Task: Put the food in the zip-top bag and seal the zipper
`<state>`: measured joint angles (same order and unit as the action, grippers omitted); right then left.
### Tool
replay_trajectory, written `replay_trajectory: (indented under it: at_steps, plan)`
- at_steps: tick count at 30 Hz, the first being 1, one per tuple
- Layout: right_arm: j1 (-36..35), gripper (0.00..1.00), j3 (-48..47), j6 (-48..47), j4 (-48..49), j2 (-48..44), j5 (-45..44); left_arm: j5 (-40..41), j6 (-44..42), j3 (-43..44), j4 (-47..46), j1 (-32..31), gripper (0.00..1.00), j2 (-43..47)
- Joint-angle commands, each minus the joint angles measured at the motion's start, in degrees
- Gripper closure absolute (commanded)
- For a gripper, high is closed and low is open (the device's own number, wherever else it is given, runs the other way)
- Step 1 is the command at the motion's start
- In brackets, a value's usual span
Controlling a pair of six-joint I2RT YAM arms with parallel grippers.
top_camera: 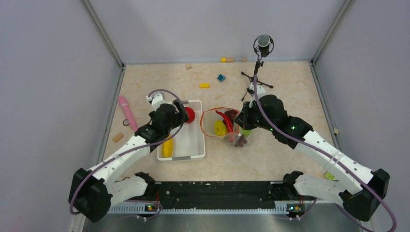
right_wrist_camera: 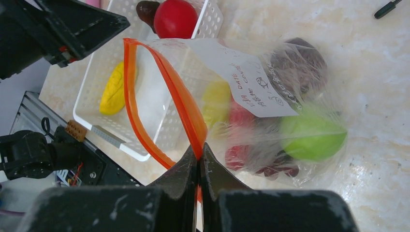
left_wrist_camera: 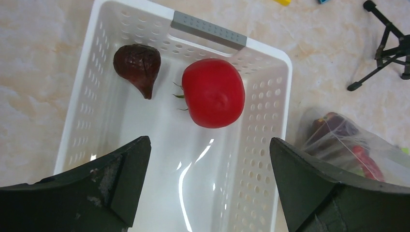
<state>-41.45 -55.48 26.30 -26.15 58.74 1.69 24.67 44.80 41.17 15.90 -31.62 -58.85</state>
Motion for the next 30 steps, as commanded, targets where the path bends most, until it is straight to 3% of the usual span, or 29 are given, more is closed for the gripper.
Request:
replay_trajectory:
  at_steps: [1, 10, 19, 24, 30]
  plan:
    - [0.49, 1.00, 0.12, -1.47, 2.70, -0.50, -0.05, -3.42, 0.68, -0.11, -12.05, 2.27, 0.02, -5.35]
    - [0.45, 1.00, 0.29, -2.20, 2.18, -1.12, -1.50, -7.38, 2.17, 2.25, -17.58, 5.84, 0.02, -19.10]
    - [0.49, 1.00, 0.29, -2.73, 1.91, -0.89, -2.85, -8.83, 2.23, 5.28, -19.11, 6.49, 0.06, -26.71]
    - [0.46, 1.00, 0.29, -2.87, 1.84, -0.89, -3.43, -9.49, 2.29, 6.27, -19.09, 6.61, 0.20, -28.20]
    - [0.49, 1.00, 0.34, -2.90, 1.87, -0.85, -3.55, -11.20, 2.10, 8.11, -13.15, 6.62, 0.54, -26.25]
